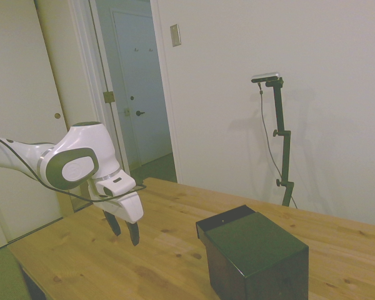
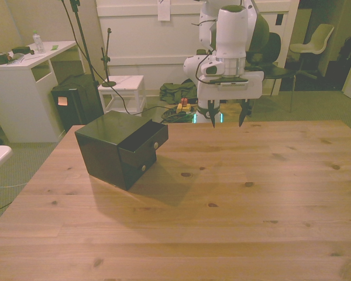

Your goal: Close the top drawer

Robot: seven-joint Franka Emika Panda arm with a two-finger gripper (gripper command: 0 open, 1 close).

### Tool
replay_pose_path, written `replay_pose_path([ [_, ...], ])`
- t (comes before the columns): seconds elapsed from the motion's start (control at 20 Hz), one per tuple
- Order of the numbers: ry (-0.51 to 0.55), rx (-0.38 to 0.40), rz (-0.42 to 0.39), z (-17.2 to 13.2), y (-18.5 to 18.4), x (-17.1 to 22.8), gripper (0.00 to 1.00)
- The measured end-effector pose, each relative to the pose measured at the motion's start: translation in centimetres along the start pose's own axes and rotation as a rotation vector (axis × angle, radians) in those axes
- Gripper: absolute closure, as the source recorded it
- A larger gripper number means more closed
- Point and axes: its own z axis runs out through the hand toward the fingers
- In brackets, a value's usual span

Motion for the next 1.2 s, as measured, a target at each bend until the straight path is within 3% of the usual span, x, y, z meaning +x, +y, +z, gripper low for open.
replay_pose_path([
  [0.15, 0.006, 0.006, 0.021, -0.1, 0.0, 0.5, 0.0],
  [0.35, 0.03, 0.03, 0.129, -0.7, -0.8, 3.4, 0.0],
  [0.85, 0.109, 0.125, 0.323, -2.6, -1.4, 14.5, 0.0],
  [1.2, 0.145, 0.142, 0.389, -2.3, -0.2, 19.2, 0.0],
])
